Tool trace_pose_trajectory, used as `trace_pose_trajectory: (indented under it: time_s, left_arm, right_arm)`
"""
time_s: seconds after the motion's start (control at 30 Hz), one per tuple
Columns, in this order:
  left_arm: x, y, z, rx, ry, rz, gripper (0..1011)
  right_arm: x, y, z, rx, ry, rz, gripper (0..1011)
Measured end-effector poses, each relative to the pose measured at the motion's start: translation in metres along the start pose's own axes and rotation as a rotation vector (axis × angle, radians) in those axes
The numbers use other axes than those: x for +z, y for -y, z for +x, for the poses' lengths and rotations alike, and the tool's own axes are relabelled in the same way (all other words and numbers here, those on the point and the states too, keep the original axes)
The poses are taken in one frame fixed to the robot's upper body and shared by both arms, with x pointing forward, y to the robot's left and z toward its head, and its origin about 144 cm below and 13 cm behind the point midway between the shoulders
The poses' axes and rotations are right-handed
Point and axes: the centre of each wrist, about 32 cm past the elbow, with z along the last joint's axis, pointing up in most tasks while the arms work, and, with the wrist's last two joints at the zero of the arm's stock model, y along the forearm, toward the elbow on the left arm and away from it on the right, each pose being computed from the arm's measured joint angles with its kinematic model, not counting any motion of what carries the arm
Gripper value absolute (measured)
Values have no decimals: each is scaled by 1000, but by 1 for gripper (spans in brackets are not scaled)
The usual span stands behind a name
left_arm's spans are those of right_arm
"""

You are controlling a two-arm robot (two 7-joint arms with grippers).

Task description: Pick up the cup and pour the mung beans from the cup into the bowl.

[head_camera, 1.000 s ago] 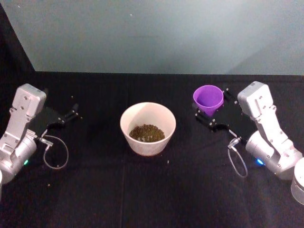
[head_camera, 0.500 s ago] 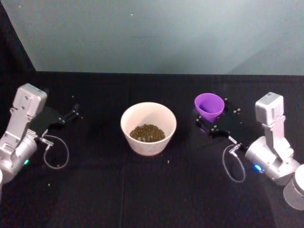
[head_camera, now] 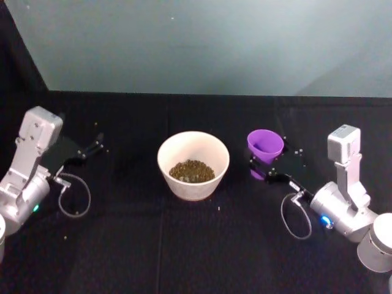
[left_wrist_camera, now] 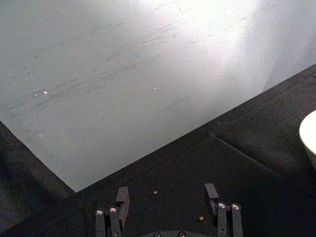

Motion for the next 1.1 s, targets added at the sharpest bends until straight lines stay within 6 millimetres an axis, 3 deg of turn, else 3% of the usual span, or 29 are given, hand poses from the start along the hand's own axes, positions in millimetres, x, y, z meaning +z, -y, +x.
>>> trace_pose_trajectory:
  time_s: [0.67,1.03,1.1]
  left_arm:
    - [0,0,0,0,0,0,1000]
    - [0,0,0,0,0,0,1000]
    - [0,0,0,0,0,0,1000]
  right_arm:
    - [-3,-3,0,10,-15,-5,726]
    - [0,-1,-2,3,-28,26,991]
    - [3,0,-2,1,-26,37,1003]
